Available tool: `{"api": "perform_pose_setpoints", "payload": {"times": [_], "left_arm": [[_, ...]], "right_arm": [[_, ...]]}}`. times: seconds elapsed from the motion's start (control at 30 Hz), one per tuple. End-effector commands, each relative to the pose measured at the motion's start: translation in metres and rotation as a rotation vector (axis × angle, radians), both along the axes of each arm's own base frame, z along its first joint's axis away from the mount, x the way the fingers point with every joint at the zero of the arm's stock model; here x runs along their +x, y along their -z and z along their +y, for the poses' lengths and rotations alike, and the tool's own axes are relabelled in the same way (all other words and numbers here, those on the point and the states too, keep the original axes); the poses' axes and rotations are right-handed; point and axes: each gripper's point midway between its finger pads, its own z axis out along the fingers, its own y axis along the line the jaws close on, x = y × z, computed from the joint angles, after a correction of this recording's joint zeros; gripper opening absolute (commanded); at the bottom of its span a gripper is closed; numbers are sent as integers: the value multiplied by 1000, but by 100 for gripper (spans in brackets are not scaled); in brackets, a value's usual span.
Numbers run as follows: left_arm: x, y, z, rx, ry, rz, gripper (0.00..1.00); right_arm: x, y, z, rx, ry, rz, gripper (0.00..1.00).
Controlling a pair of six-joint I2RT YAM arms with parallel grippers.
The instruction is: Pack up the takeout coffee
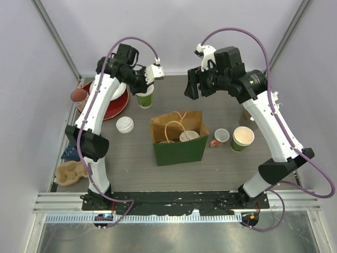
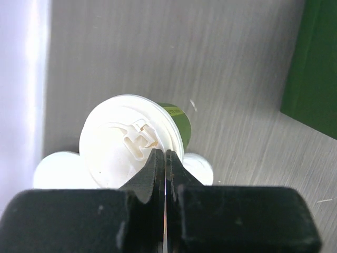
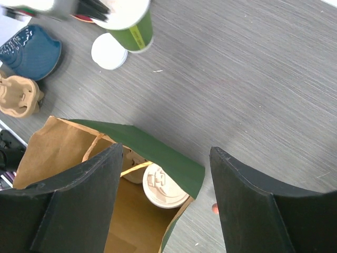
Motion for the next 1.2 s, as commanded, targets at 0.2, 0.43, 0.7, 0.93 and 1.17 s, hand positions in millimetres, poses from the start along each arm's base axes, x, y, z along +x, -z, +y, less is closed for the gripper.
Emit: {"api": "perform_pose_setpoints", "payload": {"times": [0.2,0.43,0.7,0.93,1.17], "left_arm": [[-95,-126,32,-64,-66,-164,0],[-150,-174,22,-147,16,-292,0],[-229,-192,-13,-311,120,-112,0],[-242,-175,-7,-286,87,-31,0],[-247,-142,-13,-242,44,132,0]], "right_arm": [[-12,-29,-17,72,104,-27,72],[-15,-18,-10,97,104,37,72],[-16,-9,-21,92,177,55,72],[-13,-26,-29,179,293,22,72],[-25,-10,-27,188,280,87,72]]}}
